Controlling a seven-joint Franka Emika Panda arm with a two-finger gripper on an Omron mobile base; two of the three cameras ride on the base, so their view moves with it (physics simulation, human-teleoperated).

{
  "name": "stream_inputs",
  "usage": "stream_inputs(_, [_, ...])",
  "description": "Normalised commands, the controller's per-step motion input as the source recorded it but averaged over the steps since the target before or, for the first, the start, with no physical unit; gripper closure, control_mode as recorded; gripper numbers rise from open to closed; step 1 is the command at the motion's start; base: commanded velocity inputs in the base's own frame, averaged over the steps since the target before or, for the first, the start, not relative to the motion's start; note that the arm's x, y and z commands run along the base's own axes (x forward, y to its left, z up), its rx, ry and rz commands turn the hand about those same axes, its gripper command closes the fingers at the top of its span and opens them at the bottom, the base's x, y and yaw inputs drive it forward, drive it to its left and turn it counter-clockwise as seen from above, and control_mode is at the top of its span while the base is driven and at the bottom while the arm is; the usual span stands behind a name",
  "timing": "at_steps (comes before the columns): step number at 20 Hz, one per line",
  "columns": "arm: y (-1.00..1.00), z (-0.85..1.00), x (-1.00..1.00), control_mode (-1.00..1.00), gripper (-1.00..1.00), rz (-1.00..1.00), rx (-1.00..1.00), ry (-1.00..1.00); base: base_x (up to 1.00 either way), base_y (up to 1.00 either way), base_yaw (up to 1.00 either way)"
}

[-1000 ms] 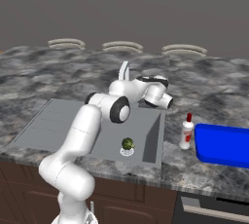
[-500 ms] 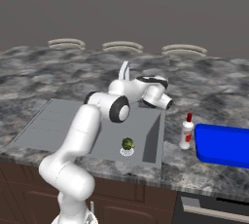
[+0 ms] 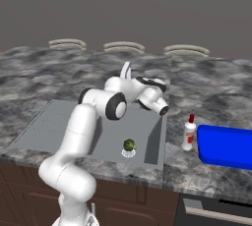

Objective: Pick up all produce items and place them in the sink. Turn on the sink faucet to wash them. Then turn the sink off and put them in the tray.

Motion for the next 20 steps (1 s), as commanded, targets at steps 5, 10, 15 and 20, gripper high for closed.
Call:
stream_inputs(5, [-0.74,-0.01,0.34,-1.0,1.0,-0.24,0.03,0.1,0.0,0.0,0.0])
stream_inputs(10, [-0.86,-0.03,0.39,-1.0,1.0,-0.21,0.05,0.15,0.0,0.0,0.0])
stream_inputs(15, [-0.74,-0.12,0.26,-1.0,1.0,-0.18,0.05,0.15,0.0,0.0,0.0])
stream_inputs(20, [-0.49,-0.03,0.01,-1.0,1.0,-0.16,0.01,0.12,0.0,0.0,0.0])
